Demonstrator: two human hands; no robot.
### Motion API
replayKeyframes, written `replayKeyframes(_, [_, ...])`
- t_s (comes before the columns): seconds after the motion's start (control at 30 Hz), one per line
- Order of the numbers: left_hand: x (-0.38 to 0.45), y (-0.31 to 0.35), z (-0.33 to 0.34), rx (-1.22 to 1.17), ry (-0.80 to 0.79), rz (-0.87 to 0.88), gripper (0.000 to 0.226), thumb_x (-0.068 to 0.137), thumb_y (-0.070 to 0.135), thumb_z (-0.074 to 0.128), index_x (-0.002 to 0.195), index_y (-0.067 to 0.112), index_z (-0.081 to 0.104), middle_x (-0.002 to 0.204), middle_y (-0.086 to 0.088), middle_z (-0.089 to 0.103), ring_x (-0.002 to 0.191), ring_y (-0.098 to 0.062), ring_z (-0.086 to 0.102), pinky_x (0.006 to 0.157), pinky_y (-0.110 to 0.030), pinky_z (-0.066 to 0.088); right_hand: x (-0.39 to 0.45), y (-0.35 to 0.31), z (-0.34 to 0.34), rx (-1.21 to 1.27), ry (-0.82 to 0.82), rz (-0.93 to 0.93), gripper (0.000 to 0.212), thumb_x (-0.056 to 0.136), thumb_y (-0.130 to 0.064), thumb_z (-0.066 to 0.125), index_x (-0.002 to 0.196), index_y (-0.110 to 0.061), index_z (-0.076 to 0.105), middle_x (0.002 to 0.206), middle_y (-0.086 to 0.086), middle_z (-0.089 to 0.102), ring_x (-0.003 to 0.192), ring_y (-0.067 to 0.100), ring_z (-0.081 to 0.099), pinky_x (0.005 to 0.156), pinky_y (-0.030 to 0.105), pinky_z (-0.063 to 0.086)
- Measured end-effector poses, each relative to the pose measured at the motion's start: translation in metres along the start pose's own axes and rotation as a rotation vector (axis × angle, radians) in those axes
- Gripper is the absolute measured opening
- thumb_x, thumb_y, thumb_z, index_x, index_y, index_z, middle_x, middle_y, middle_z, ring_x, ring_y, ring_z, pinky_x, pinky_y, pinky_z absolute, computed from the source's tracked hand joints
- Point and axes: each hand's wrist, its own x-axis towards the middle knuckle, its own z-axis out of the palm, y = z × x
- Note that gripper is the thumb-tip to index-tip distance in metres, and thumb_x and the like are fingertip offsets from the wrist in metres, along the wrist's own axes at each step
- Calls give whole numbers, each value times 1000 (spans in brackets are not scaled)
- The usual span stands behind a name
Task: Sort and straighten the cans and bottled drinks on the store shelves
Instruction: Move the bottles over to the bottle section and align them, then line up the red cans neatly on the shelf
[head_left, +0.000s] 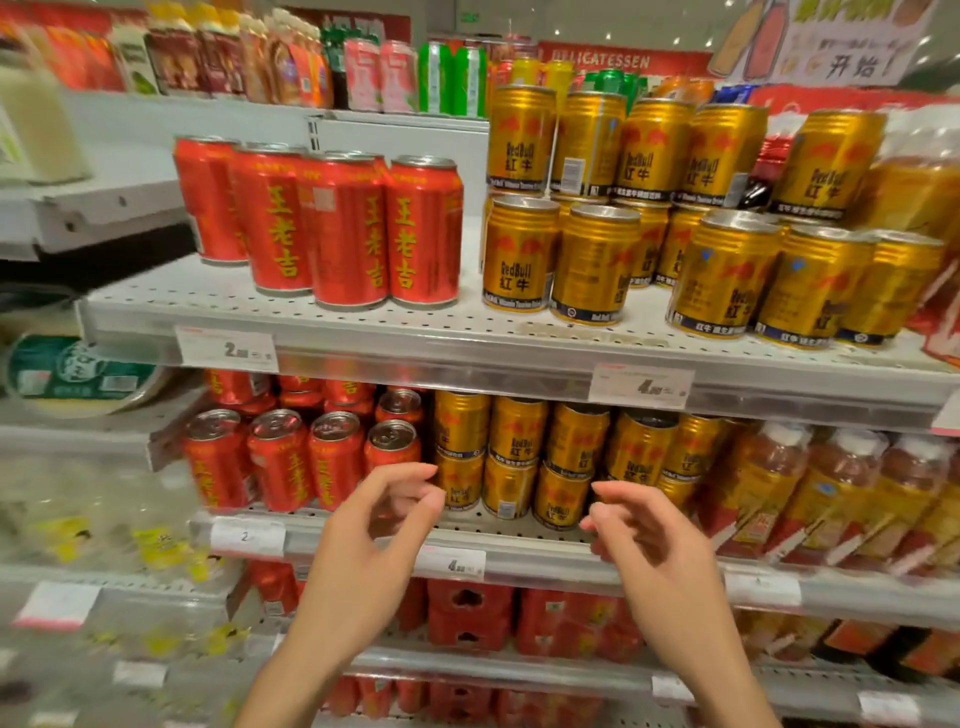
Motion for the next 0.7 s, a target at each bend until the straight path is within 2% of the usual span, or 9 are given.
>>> replayKeyframes(0.27, [21,31,-32,69,78,119,17,91,23,69,105,34,70,95,12,73,93,-6,68,76,-13,52,26,-44,21,13,-57,-164,14,91,-32,67,101,-42,70,93,-8,75,92,8,70,85,34,58])
replayKeyframes(0.37, [35,42,-47,89,93,180,17,91,23,70,105,34,70,95,13,73,96,-6,68,79,-12,50,37,-71,28,-10,-82,-255,14,90,-36,65,102,-43,69,94,-11,75,94,8,70,86,36,58])
replayKeyframes(0.47, [51,52,-70,125,116,253,17,91,24,70,104,35,70,96,17,74,94,-3,69,82,-12,50,48,-101,43,-62,-107,-365,16,88,-43,64,103,-46,68,93,-12,74,90,8,70,80,30,58])
replayKeyframes(0.6, [82,63,-110,216,133,378,19,91,26,70,107,35,68,96,18,74,91,-5,70,79,-14,51,67,-141,73,-181,-65,-536,16,93,-30,66,106,-38,67,91,-19,70,89,3,68,74,16,53])
replayKeyframes(0.7, [114,72,-141,319,135,496,22,91,27,70,111,34,66,98,15,71,91,-8,68,77,-18,52,88,-167,101,-314,18,-721,15,94,-26,67,108,-27,69,89,-18,68,88,7,66,73,19,53])
